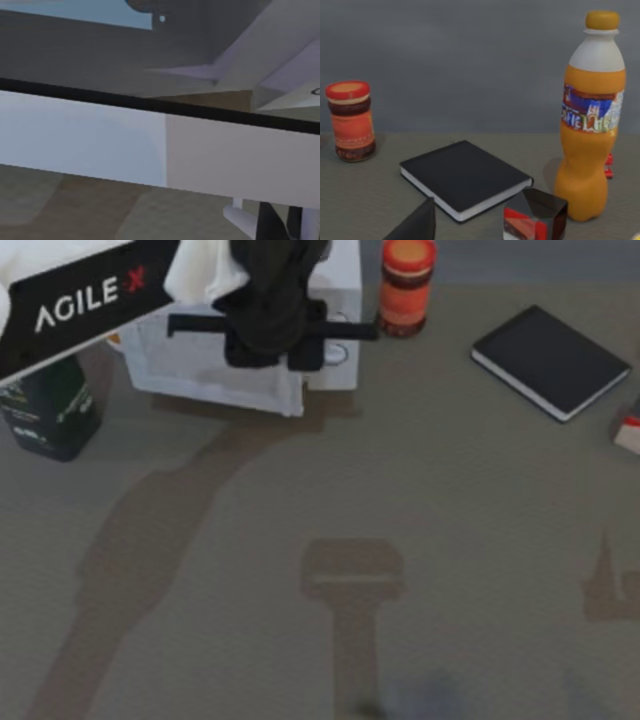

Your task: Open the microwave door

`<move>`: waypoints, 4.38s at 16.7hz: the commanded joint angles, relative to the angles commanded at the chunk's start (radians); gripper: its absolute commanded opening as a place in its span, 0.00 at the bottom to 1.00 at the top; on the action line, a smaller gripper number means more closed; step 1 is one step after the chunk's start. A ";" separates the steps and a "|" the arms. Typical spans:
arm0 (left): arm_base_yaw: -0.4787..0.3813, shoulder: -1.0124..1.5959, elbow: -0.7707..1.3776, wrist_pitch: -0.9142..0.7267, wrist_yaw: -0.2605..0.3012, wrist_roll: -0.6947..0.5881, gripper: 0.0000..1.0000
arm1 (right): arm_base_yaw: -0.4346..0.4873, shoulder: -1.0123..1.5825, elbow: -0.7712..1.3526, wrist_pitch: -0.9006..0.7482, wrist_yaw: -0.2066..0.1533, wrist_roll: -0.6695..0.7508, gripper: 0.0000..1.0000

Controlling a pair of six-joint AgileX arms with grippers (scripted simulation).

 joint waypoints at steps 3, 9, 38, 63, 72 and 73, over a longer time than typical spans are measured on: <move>0.009 -0.039 -0.071 0.027 0.023 0.052 0.00 | 0.000 0.000 0.000 0.000 0.000 0.000 1.00; 0.012 -0.057 -0.085 0.042 0.030 0.067 0.00 | 0.000 0.000 0.000 0.000 0.000 0.000 1.00; 0.031 -0.136 -0.205 0.089 0.089 0.174 0.00 | 0.000 0.000 0.000 0.000 0.000 0.000 1.00; 0.033 -0.147 -0.211 0.097 0.093 0.183 0.00 | 0.000 0.000 0.000 0.000 0.000 0.000 1.00; 0.059 -0.211 -0.311 0.124 0.154 0.290 0.00 | 0.000 0.000 0.000 0.000 0.000 0.000 1.00; 0.063 -0.223 -0.319 0.131 0.162 0.303 0.00 | 0.000 0.000 0.000 0.000 0.000 0.000 1.00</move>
